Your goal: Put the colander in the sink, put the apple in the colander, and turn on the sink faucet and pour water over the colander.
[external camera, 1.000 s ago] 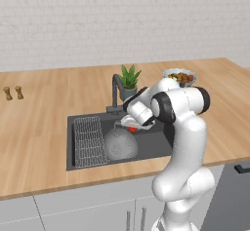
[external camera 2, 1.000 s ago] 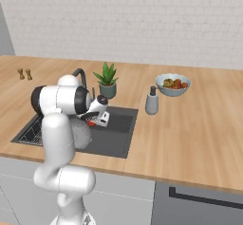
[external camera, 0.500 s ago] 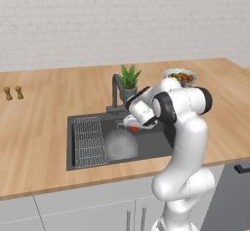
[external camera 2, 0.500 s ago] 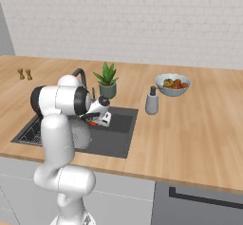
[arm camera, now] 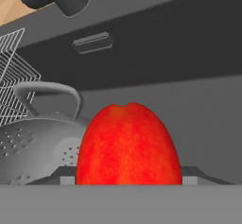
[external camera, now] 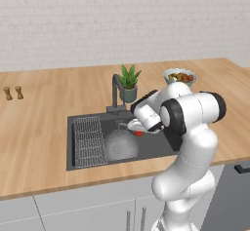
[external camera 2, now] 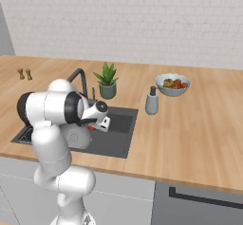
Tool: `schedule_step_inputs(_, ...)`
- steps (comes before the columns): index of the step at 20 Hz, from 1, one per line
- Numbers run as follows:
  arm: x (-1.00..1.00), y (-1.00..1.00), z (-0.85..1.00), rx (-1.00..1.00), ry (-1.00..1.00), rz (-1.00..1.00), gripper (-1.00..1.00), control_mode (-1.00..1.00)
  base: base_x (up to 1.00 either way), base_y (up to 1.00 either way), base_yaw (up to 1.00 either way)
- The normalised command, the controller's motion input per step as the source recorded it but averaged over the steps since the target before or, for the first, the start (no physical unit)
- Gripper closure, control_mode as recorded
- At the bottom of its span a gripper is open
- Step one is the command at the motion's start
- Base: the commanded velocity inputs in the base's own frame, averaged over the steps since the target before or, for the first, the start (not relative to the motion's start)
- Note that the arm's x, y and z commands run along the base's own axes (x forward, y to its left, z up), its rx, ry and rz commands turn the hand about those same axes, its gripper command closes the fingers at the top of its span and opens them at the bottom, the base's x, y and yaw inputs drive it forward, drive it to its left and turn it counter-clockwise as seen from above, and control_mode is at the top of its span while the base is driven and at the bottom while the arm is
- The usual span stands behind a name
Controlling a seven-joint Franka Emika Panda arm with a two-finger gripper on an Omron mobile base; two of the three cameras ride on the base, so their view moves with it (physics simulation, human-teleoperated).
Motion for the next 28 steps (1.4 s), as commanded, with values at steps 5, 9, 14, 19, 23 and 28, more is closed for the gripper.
schedule_step_inputs(5,-0.28,0.22,0.08,0.00,0.02,0.00,1.00,-1.00,0.00,0.00,0.00)
schedule_step_inputs(9,-0.44,0.24,-0.08,0.00,0.13,0.00,1.00,-1.00,0.00,0.00,0.00)
schedule_step_inputs(14,-0.05,0.32,-0.08,0.00,0.04,0.00,1.00,-1.00,0.00,0.00,0.00)
schedule_step_inputs(19,0.35,0.34,0.00,0.00,0.00,0.00,1.00,-1.00,0.00,0.00,0.00)
schedule_step_inputs(23,0.44,0.19,-0.05,0.00,0.00,0.00,1.00,-1.00,0.00,0.00,0.00)
schedule_step_inputs(28,0.29,-0.20,-0.19,0.04,-0.03,-0.01,1.00,-1.00,0.00,0.00,0.00)
